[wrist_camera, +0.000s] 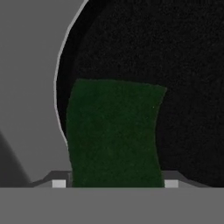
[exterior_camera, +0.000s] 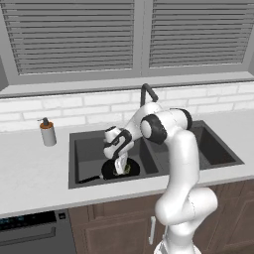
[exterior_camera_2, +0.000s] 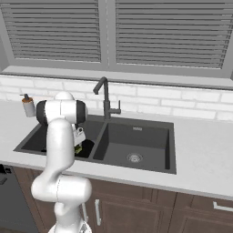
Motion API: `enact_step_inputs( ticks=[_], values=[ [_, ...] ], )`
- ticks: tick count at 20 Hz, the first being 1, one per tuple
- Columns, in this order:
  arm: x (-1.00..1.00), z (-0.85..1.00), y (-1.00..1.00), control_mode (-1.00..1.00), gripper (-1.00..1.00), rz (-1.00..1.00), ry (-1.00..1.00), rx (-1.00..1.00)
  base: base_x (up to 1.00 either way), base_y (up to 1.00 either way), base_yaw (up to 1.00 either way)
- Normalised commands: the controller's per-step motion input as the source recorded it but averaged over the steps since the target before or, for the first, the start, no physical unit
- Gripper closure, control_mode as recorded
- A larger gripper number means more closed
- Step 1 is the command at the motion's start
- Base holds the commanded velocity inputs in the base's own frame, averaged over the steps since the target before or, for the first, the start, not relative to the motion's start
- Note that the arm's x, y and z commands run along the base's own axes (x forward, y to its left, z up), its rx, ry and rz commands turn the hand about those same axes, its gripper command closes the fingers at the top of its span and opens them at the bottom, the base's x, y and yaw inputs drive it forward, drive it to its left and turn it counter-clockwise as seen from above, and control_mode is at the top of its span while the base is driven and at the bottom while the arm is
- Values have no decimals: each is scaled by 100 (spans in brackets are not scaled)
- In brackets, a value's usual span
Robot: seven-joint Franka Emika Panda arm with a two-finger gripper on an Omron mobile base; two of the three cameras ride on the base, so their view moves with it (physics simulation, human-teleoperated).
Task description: Pick the pan and sponge and place them into the sink. Then turn on the water.
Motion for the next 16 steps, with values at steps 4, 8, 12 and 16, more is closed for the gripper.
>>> enact_step_inputs(
  ticks=[4, 8, 12, 16],
  values=[
    [25, 0, 0, -100, -100, 3, -3, 0, 0, 0, 0],
    [23, 0, 0, -100, -100, 2, -8, 0, 0, 0, 0],
    [1, 13, 0, -100, -100, 0, -7, 0, 0, 0, 0],
    [-20, 61, 0, -100, -100, -4, -24, 0, 0, 0, 0]
  ],
)
